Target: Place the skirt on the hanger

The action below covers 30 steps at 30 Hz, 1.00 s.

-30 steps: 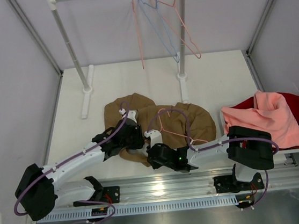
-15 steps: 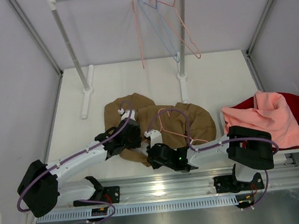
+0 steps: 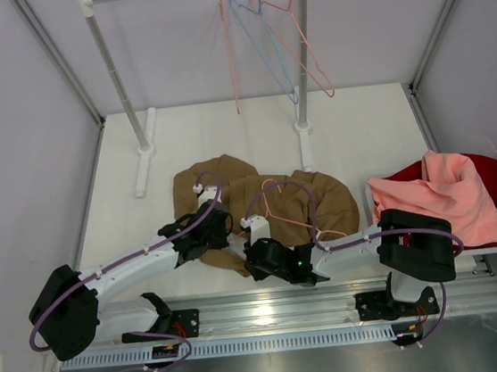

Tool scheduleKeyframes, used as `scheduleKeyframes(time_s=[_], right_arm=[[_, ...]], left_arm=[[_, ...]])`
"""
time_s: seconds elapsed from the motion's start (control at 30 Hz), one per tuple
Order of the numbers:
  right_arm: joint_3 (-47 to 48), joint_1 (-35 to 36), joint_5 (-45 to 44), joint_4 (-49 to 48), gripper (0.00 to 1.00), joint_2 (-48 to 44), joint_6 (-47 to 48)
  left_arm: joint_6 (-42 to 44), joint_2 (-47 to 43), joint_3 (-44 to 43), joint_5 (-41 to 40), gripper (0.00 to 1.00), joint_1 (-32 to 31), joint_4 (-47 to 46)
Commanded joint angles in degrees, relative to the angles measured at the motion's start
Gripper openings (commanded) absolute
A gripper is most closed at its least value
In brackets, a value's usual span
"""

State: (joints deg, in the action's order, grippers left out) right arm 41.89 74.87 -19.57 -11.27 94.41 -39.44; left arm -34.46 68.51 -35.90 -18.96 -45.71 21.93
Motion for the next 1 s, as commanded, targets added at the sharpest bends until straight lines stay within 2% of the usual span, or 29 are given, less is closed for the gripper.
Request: scheduleKeyframes(time_s=[0.0,0.23,0.4,0.5,0.67,0.83,0.97], right_arm=[[-1.63,-0.43,-1.43,3.44,0.05,-0.19,-0.64],[-1.72,-0.34,-1.70,3.10,0.04,-0.54,-0.46],[-2.34,0.18,-1.26,1.60,0.05,-1.07,0.85],[-2.78,1.24,-0.82,-0.15,0.05,-1.86,2.61],[-4.36,2.65,0.15,-2.35,0.06,-3.53,4.72],[-4.45,1.78,0.06,-1.48,0.08,-6.43,6.82],[-4.19,0.02,0.24,-1.30,0.11,-8.71,9.20]], left_arm=[[-0.17,-1.27,1.53,-2.04,0.31,0.36,0.13],[-0.35,-2.59,4.26,-0.99,0.25,0.36,0.22],[-2.63,-4.52,6.63,0.06,0.25,0.36,-1.45],[-4.65,-4.88,7.68,1.12,0.21,0.36,-3.29],[-7.90,-7.95,13.04,3.40,0.18,0.80,-12.50],[-7.03,-10.67,17.78,5.07,0.15,1.67,-20.86],[-6.32,-12.43,22.88,10.34,0.14,4.84,-34.10]])
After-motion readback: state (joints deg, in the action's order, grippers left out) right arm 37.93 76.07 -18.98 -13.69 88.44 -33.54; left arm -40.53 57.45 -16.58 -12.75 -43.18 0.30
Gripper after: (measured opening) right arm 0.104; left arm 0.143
